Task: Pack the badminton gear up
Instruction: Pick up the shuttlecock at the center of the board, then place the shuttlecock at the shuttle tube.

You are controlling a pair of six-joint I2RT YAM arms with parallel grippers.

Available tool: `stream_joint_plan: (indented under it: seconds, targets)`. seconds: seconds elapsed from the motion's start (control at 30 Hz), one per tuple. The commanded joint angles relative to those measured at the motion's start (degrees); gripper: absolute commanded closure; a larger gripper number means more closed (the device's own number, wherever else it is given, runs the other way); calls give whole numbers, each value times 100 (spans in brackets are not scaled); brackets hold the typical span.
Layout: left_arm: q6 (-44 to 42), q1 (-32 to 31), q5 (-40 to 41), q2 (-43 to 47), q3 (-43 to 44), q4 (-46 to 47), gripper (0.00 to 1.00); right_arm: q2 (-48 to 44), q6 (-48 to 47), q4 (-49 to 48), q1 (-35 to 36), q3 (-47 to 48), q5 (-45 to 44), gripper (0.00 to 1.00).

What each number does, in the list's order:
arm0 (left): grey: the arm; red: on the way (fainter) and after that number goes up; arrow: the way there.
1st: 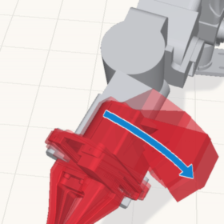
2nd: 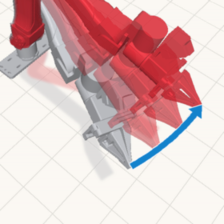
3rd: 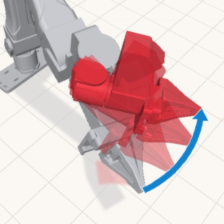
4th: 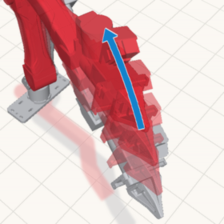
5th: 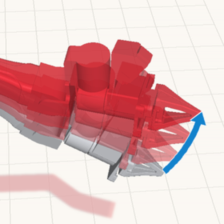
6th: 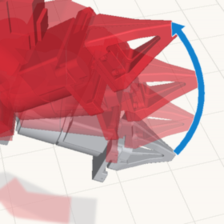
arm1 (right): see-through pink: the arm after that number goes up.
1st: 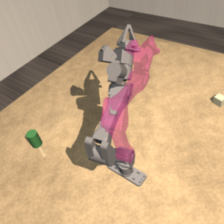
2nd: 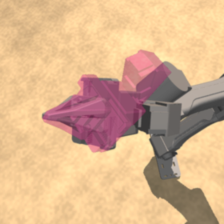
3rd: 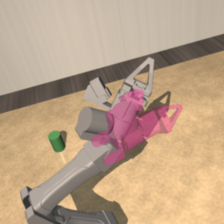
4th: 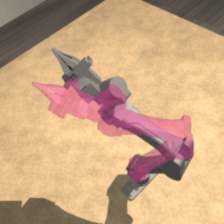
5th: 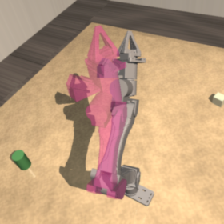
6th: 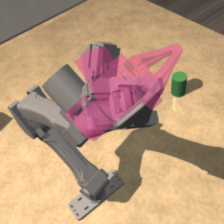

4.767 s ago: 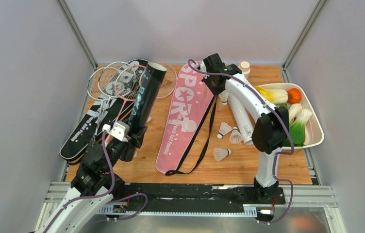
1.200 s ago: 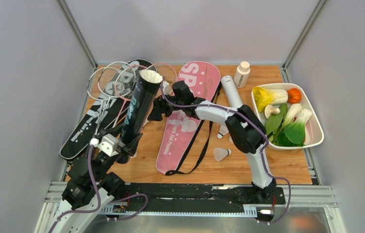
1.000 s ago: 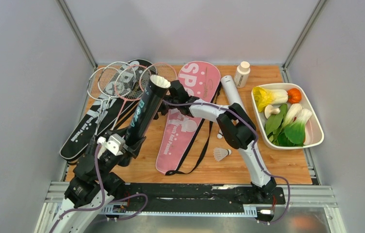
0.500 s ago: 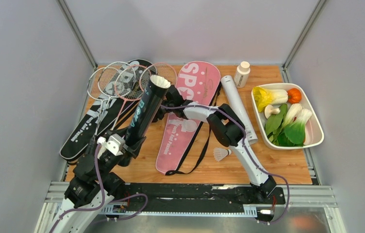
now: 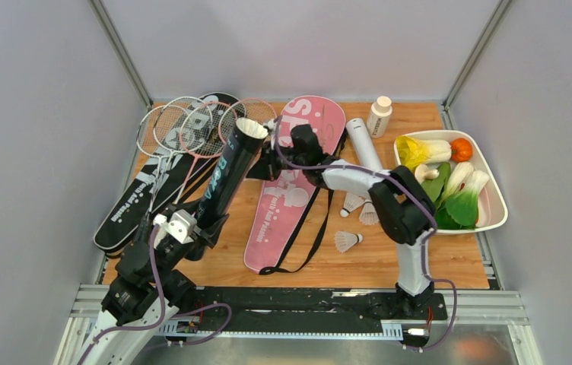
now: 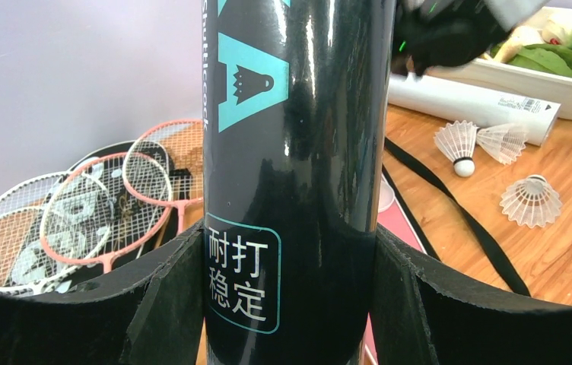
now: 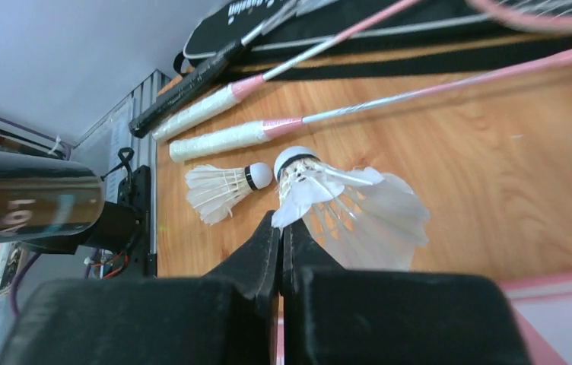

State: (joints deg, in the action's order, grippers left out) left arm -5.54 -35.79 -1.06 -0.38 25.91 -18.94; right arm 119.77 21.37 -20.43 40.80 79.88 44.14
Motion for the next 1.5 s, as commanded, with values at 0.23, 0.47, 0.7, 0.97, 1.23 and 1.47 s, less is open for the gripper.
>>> stream_joint_plan:
  seconds: [0.23,0.47,0.7,0.97,1.23,1.47]
  targets:
    - [-905,18,-346,-148,33,-15,100,-3378,-1906,2116,-1507,-543,-940,100]
    - [-1585,12,-465,-380,-13,-134,100,-4852,-2917,3265,-1553,-473,-958,98]
    - [-2160,19,-1034,-697,274,-471,100,-5577,-3068,4041,-1557,-68,-536,96]
    - [-2308,19,-1411,-850,418,-547,100,-5936,-3090,4913,-1555,54,-57,95]
    - [-2426,19,-1424,-753,435,-568,100,-6372,-2796,5489,-1553,37,-37,96]
    - [-2426,17,-1454,-670,464,-557,100,-6543,-2447,5542,-1550,-169,828,96]
